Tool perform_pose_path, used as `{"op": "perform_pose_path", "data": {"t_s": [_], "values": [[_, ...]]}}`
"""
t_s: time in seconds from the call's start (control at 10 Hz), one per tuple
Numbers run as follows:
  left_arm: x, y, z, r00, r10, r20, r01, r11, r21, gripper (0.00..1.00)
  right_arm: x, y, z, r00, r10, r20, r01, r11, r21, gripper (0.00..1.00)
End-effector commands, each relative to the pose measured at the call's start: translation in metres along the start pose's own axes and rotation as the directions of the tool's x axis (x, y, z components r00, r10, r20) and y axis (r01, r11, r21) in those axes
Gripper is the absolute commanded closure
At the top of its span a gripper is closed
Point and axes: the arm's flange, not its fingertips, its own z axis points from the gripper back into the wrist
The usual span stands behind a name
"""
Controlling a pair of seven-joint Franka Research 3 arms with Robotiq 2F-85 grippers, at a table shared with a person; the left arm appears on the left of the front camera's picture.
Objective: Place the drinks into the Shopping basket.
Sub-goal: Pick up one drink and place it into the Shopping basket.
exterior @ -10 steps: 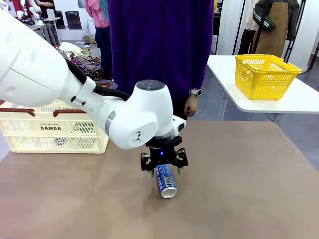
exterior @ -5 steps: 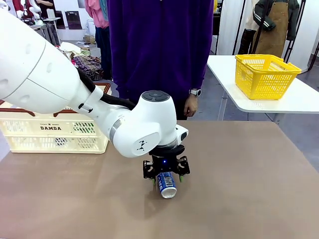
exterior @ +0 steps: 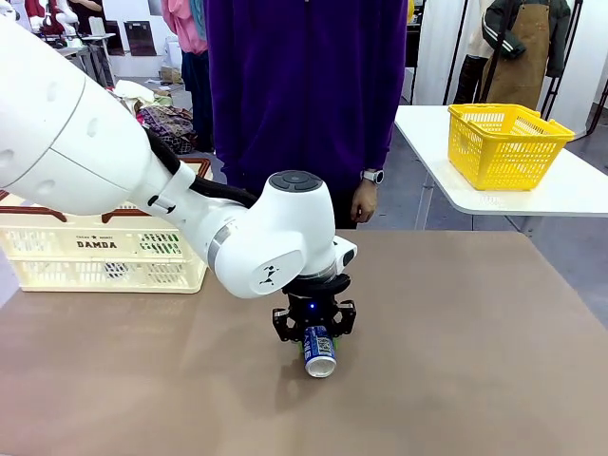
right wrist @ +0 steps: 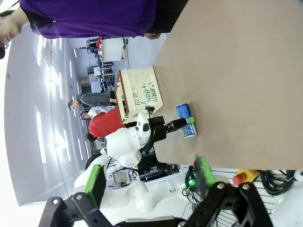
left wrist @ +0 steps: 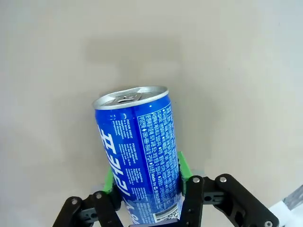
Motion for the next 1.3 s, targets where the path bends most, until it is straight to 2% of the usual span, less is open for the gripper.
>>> {"op": "perform_pose_path", "data": {"t_s": [0.0,0.2,0.3,0.5,0.6,0.8,0.9,1.0,1.1,1.2], "values": [[-0.002,0.006,0.007,0.999,0.047,0.021,-0.048,0.998,0.029,1.0,0.002,0.005,0.001,1.0,-0.007,0.006,0.007,1.0,0.025,0.0],[-0.004,0.021,0.024,0.996,0.076,0.042,-0.077,0.997,0.023,1.0,0.002,0.005,0.001,1.0,-0.007,0.006,0.007,1.0,0.025,0.0],[-0.004,0.035,0.051,0.995,0.092,0.037,-0.092,0.996,0.021,1.0,0.002,0.005,0.001,1.0,-0.007,0.006,0.007,1.0,0.025,0.0],[-0.008,0.07,0.145,0.995,0.077,0.068,-0.074,0.996,-0.042,1.0,0.002,0.005,0.001,1.0,-0.007,0.006,0.007,1.0,0.025,0.0],[-0.017,0.087,0.203,0.992,0.057,0.112,-0.049,0.996,-0.074,1.0,0.002,0.005,0.001,1.0,-0.007,0.006,0.007,1.0,0.025,0.0],[-0.036,0.12,0.274,0.997,0.02,0.076,-0.009,0.989,-0.151,1.0,0.002,0.005,0.001,1.0,-0.007,0.006,0.007,1.0,0.025,0.0],[-0.044,0.138,0.29,0.995,0.039,0.092,-0.023,0.985,-0.174,1.0,0.002,0.005,0.001,1.0,-0.007,0.006,0.007,1.0,0.025,0.0],[-0.05,0.155,0.293,0.997,0.056,0.057,-0.041,0.973,-0.225,1.0,0.002,0.005,0.001,1.0,-0.007,0.006,0.007,1.0,0.025,0.0],[-0.046,0.114,0.29,0.994,0.032,0.103,-0.016,0.988,-0.152,1.0,0.002,0.005,0.001,1.0,-0.007,0.006,0.007,1.0,0.025,0.0],[-0.046,0.114,0.29,0.994,0.032,0.103,-0.016,0.988,-0.152,1.0,0.002,0.005,0.001,1.0,-0.007,0.006,0.007,1.0,0.025,0.0]]}}
